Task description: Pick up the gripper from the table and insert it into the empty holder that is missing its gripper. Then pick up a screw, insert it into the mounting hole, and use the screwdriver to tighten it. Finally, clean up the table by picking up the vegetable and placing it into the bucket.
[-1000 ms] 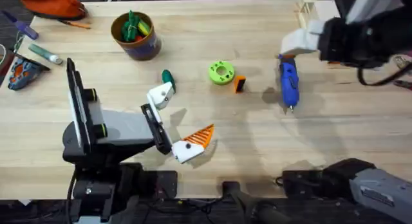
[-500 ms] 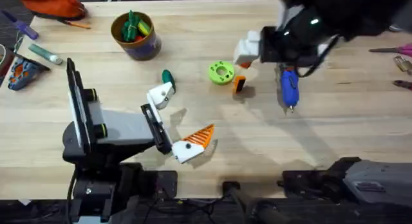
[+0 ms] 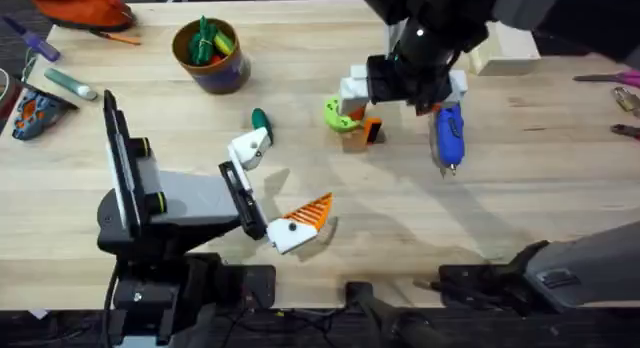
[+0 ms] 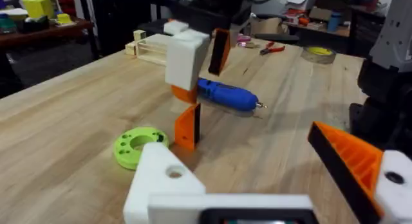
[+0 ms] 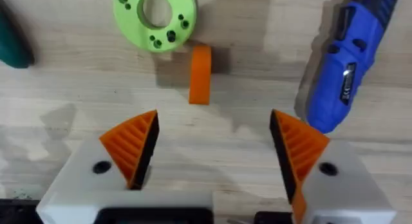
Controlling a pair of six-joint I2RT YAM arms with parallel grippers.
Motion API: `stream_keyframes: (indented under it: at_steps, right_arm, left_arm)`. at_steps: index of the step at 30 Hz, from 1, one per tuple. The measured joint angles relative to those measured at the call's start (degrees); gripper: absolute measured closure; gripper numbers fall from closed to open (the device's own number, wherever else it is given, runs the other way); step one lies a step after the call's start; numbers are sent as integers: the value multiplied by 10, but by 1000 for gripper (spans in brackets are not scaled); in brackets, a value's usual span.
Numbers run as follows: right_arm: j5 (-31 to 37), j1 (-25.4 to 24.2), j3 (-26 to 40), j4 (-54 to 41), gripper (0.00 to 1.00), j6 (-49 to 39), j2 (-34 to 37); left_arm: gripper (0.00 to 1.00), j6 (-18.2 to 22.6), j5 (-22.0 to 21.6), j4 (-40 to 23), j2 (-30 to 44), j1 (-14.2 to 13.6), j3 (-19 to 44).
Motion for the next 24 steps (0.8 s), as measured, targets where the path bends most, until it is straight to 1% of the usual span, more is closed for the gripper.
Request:
stream_keyframes:
  at_steps: [6, 10, 13, 14, 18, 24]
  right_arm:
    - [-41, -4, 0, 20, 9, -3, 26]
    - [-66, -17, -6, 41, 7, -3, 27]
    - [-77, -26, -21, 46, 7, -3, 27]
    - [-81, -30, -43, 54, 8, -4, 27]
    - [-81, -30, -56, 55, 8, -8, 27]
    - [-60, -29, -56, 54, 10, -16, 27]
  left_arm:
    - [15, 0, 0, 0, 0, 0, 0]
    - [16, 0, 0, 0, 0, 0, 0]
    - [15, 0, 0, 0, 0, 0, 0]
    - [15, 0, 0, 0, 0, 0, 0]
    - [15, 0, 0, 0, 0, 0, 0]
    - [14, 0, 0, 0, 0, 0, 0]
